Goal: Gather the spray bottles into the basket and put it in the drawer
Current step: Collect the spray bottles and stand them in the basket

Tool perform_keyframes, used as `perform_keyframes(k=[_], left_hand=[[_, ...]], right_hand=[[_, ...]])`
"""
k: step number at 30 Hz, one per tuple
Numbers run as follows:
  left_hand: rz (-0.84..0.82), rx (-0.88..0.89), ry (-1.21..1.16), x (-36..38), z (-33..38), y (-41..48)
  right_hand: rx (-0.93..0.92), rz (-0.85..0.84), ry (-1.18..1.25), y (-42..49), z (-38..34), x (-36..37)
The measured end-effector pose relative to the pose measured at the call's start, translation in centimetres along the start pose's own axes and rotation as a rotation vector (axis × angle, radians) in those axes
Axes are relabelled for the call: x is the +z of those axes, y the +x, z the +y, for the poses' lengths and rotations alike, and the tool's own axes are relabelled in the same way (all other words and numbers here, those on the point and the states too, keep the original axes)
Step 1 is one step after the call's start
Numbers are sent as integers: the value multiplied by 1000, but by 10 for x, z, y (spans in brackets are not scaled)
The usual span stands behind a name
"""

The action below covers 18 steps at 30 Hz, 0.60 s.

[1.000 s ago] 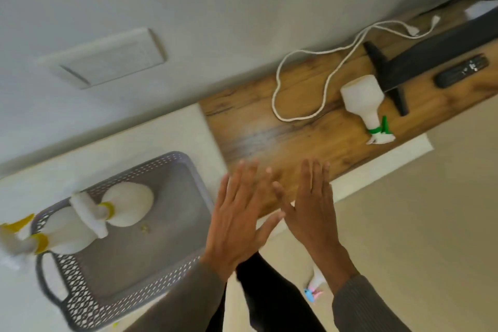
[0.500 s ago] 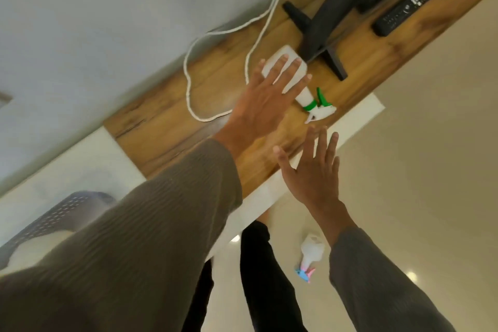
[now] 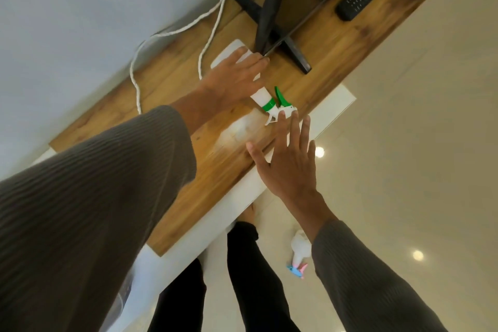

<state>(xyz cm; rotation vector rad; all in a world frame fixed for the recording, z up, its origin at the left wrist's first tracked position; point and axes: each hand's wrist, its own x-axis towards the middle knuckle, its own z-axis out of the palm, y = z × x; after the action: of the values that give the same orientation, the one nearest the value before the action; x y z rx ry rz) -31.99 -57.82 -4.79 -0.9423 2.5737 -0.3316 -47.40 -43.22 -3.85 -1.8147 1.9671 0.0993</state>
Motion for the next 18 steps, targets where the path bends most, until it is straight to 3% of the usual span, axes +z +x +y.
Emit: perform_keyframes(k=[5,8,14,18], left_hand=[[11,-36,-26,4,-5,-12],[41,-134,-151,3,0,-34],[210,-683,-920,-8,44,-153],[282,-1046,-1205,-18,94,-251]], right_hand=[[-26,21,23,-11,-4,-1],[8,43,162,-26,-10,-4],[127,-123,857,-56,-51,-14],[-15,-205,1109,-87,-112,-17]])
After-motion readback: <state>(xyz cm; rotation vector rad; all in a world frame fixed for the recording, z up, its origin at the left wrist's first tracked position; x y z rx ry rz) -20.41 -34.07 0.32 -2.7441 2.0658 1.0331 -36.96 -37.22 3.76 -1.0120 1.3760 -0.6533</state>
